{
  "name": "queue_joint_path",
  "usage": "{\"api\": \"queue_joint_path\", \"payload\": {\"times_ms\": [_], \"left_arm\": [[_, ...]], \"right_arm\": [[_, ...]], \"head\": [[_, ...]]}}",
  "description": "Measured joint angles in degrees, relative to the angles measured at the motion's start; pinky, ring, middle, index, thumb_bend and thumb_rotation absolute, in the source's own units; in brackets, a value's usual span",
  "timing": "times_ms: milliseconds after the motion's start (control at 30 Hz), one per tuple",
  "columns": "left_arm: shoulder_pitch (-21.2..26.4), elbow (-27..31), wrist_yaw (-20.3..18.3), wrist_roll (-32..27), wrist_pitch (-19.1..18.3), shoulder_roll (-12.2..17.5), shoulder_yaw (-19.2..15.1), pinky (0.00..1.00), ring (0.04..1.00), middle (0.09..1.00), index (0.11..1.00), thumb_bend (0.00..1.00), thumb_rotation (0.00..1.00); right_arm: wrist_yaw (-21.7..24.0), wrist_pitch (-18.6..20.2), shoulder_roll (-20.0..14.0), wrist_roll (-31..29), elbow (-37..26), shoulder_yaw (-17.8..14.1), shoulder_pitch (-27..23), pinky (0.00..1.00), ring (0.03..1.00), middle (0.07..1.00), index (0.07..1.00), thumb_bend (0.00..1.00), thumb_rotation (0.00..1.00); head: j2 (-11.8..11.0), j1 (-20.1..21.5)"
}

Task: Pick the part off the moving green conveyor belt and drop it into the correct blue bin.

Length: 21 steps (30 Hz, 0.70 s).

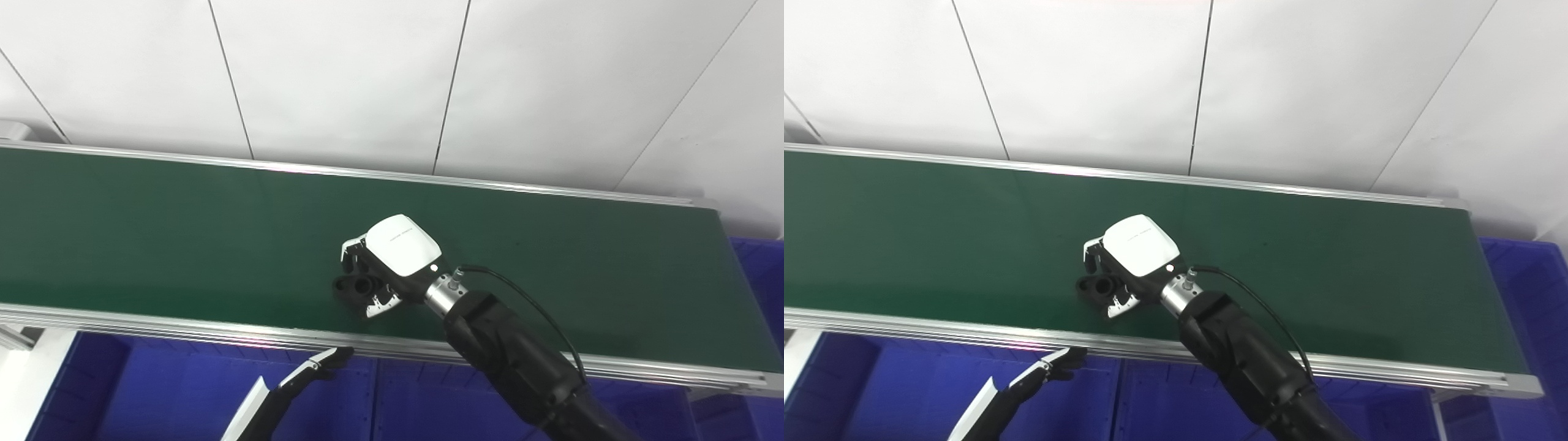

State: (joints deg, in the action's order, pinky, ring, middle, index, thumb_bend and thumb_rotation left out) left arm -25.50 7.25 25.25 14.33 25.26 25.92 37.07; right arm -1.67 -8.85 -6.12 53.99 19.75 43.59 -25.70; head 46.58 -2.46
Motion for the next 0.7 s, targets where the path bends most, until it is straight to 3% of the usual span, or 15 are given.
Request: {"api": "queue_joint_path", "payload": {"times_ms": [167,233,500,700], "left_arm": [[-0.3,0.0,-0.4,0.0,0.0,-0.5,-0.2,0.77,0.832,0.867,0.855,0.7,0.49],[-0.5,0.1,-0.4,0.0,0.0,-0.6,-0.3,0.76,0.827,0.867,0.856,0.7,0.49],[-0.9,0.2,-0.9,0.0,0.0,-0.8,-0.4,0.76,0.828,0.862,0.852,0.7,0.49],[-1.2,0.6,-1.0,0.0,0.0,-0.9,-0.7,0.77,0.83,0.863,0.853,0.69,0.49]], "right_arm": [[4.8,1.2,0.0,-0.6,-9.5,-3.2,3.0,0.15,0.215,0.422,0.522,0.52,0.0],[6.3,2.6,0.1,-0.8,-14.2,-5.4,3.4,0.19,0.263,0.45,0.525,0.52,0.0],[11.1,6.4,0.0,-2.3,-24.8,-11.8,7.9,0.27,0.351,0.467,0.512,0.52,0.0],[12.3,6.5,-0.4,-4.1,-31.2,-15.5,11.4,0.25,0.311,0.42,0.532,0.52,0.0]], "head": [[0.4,-0.1],[0.4,0.2],[1.2,0.2],[1.8,0.2]]}}
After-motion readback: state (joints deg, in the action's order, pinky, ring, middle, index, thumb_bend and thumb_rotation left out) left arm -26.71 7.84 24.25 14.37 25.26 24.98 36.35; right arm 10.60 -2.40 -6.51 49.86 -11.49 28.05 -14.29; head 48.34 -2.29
